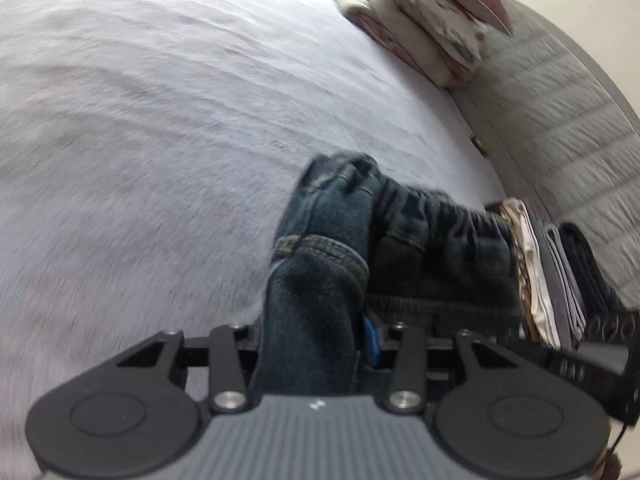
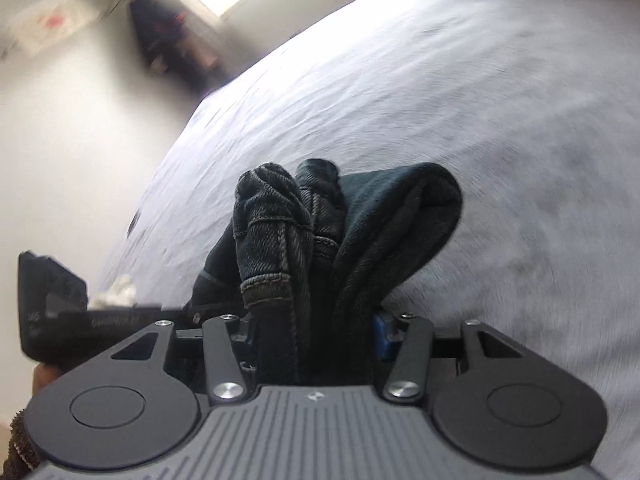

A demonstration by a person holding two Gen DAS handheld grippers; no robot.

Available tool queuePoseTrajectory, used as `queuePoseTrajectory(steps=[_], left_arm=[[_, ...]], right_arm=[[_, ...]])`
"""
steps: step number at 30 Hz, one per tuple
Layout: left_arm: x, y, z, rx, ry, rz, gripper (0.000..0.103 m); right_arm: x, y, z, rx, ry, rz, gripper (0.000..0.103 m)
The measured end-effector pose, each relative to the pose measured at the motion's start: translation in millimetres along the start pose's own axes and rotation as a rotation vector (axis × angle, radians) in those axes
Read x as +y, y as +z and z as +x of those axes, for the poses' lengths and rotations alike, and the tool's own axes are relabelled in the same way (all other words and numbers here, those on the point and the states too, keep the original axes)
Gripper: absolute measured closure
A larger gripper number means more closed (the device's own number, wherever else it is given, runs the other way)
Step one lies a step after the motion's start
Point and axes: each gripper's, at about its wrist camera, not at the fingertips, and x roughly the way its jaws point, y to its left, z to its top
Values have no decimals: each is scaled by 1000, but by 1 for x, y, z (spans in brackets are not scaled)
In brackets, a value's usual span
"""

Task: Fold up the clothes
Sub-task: 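Lift the folded jeans bundle with both grippers, then carry the jeans bundle toward the clothes stack with both grippers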

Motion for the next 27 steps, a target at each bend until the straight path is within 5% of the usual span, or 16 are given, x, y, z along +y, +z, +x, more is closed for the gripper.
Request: queuePoseTrajectory(steps=[14,20,27], left_arm=[[-29,-80,-38,-199,96,-272,62],[-23,-98,-17,-193,135,-293,61],[-14,-77,-20,-141,101,-171,50]], right_arm=[[23,62,27,292,178,-296,50],[27,52,56,358,95,-373,48],[8,47,52,289,11,-299,38]])
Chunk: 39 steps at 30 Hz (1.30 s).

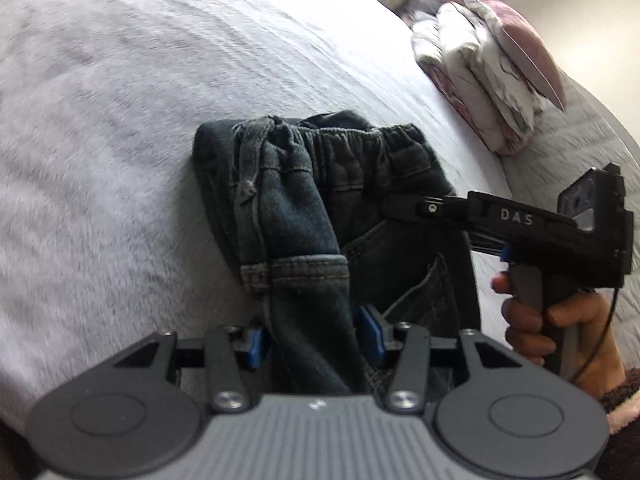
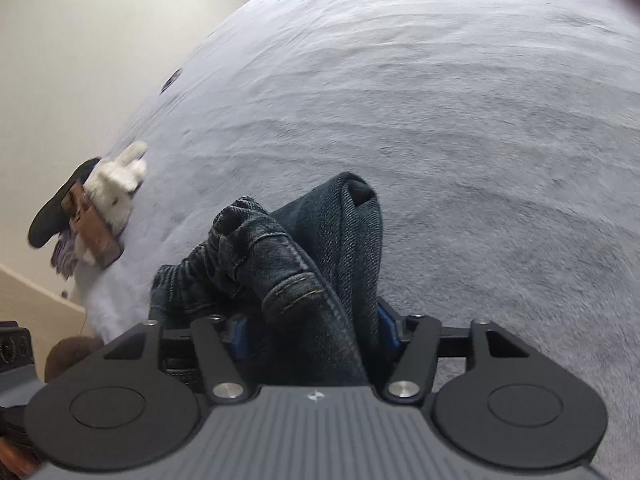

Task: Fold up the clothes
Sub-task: 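Carry the jeans bundle toward the clothes stack with both grippers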

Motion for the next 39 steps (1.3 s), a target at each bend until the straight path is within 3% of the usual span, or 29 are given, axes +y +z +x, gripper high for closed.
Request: queuePoseTrajectory(steps=[2,5,10,18,23,27,33,35,37,39], left_arm=[[-1,8,-10,-28,27,74,45],[-2,28,-19,-51,40,199,26],[-5,70,-12,-50,54,341,25],[-17,104,31,54,4,554,23],[-18,121,54,135,-87,566,21],[-11,134,75,208,-149,535,15],[8,147,105,321,-220,416,10],[12,144,108,311,-223,387,10],[12,137,104,276,-219,373,15],[10,129,93,231,-213,374,30]], right_arm=[[-2,-3,-13,-43,-36,9,38],[-9,-11,-39,-110,-70,66,35],[-18,-43,-75,-167,-150,177,33],[-18,-103,-104,-197,-217,327,32],[-19,-144,-107,-207,-200,449,31],[-21,-176,-92,-193,-103,554,31],[-15,-196,-62,-237,-20,657,31],[-13,-196,-57,-281,3,677,38],[-12,-193,-55,-315,-3,690,56],[-4,-185,-63,-338,-19,659,68]])
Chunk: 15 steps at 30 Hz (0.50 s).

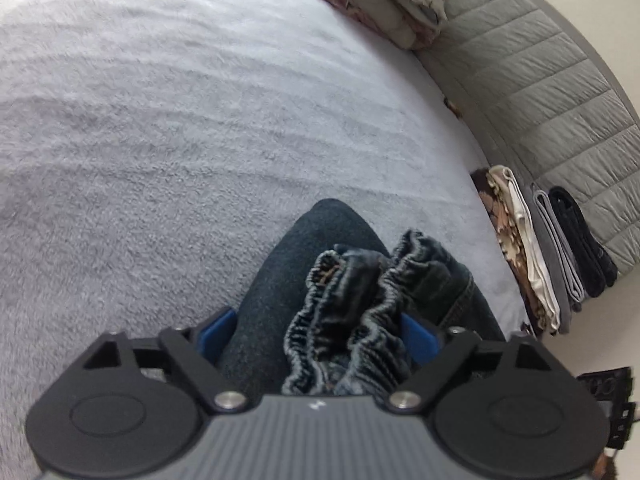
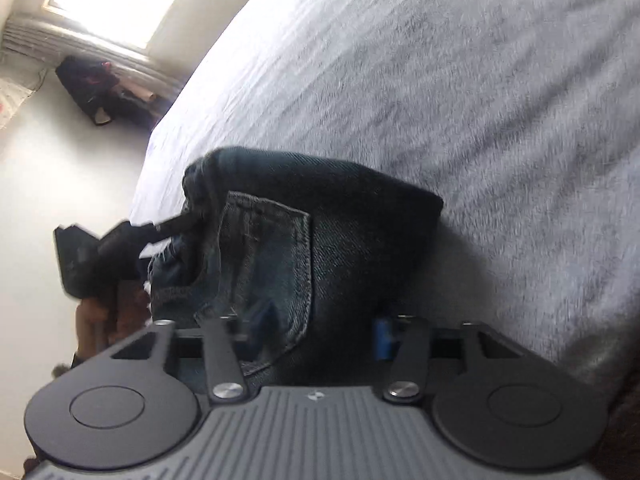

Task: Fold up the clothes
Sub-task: 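Carry the jeans bundle toward the clothes stack with both grippers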

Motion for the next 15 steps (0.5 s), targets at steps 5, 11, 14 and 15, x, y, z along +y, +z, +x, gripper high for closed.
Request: queuePoseTrajectory(steps=[5,11,14,15], left_arm=[[-4,-18,-19,-62,4,-80,41],[-17,-31,-30,-83,20,-146,40],[-17,-27,-26,-65,36,-132,33],[-16,-25,-25,-55,36,-129,27]], right_arm=[[29,32,-15,-33,13,-106,73],[36,84,-6,-15,-42,-155,72],[28,90,9,13,-96,-152,63],[24,89,13,17,-118,-152,59]])
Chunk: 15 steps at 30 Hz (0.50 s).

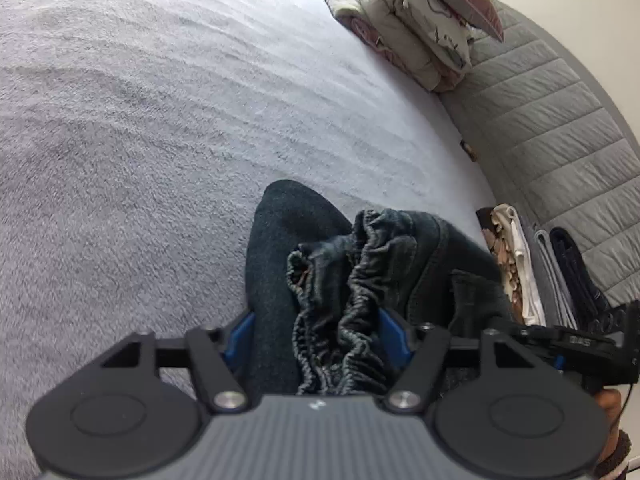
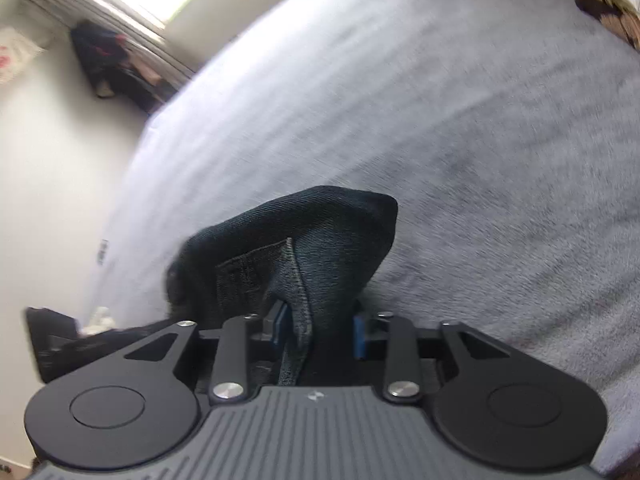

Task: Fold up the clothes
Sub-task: 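Carry the jeans bundle toward the clothes stack with both grippers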

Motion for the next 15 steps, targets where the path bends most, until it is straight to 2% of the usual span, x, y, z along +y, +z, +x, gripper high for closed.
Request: queuePoseTrajectory(steps=[2,4,6,9,15], left_arm=[[-2,5,-1,-2,24,46,21],[-8,8,-4,-4,60,102,18],[-11,12,-2,33,62,134,15],[-5,19,5,77,38,106,15],[16,21,18,139,-65,-3,13]], right_arm=[[-7,-5,6,1,-28,5,53],[-18,-9,3,-3,-13,36,48],[-23,-12,1,4,5,50,45],[-29,-17,-4,6,11,42,39],[-40,-28,10,39,68,102,37]])
